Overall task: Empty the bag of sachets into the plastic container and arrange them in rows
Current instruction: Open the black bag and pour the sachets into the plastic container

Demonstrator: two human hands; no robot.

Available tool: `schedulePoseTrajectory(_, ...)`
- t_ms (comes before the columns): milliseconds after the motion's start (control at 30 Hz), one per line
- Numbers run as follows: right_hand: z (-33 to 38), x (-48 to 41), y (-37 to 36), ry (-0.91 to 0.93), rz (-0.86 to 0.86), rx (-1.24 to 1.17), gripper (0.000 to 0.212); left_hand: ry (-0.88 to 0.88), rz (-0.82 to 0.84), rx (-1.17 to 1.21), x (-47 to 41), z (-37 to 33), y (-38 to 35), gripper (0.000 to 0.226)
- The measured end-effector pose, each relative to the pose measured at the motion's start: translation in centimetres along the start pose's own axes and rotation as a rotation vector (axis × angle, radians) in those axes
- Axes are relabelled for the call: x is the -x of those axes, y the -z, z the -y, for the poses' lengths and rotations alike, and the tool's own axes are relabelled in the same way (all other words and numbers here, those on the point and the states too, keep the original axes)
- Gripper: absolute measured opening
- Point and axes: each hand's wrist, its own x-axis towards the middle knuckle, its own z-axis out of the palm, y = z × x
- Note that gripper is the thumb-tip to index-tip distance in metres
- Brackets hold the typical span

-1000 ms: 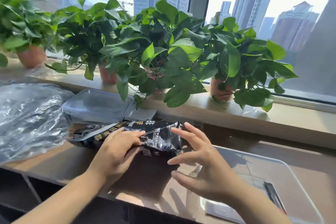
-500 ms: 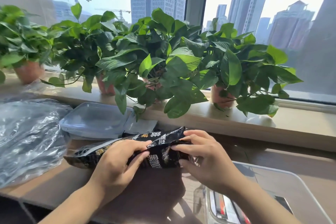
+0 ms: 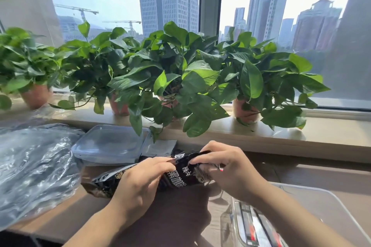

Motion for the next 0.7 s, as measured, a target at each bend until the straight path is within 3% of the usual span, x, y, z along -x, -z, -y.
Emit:
schedulePoseTrajectory(200, 0.3, 0.0, 0.1, -0.037, 0.026, -0.043, 0.030, 0.175, 0.094, 0.077, -0.3, -0.8, 1.1, 0.019)
schedulePoseTrajectory(300, 0.8, -0.4, 0.2, -0.046, 0.038, -0.071, 0.034, 0.199, 0.085, 0.017, -0.4, -1.5, 1.6, 0.033)
schedulePoseTrajectory(533, 1.5, -0.6, 0.6, -0.116, 0.047, -0.108, 0.035, 0.237, -0.037, -0.053, 0.5, -1.8, 2.5, 0.028)
schedulePoseTrajectory(700, 1.8, -0.4, 0.4, -0.138, 0.031, -0.114, 0.037, 0.248, -0.230, -0.201, 1.4, -2.6, 1.3, 0.027)
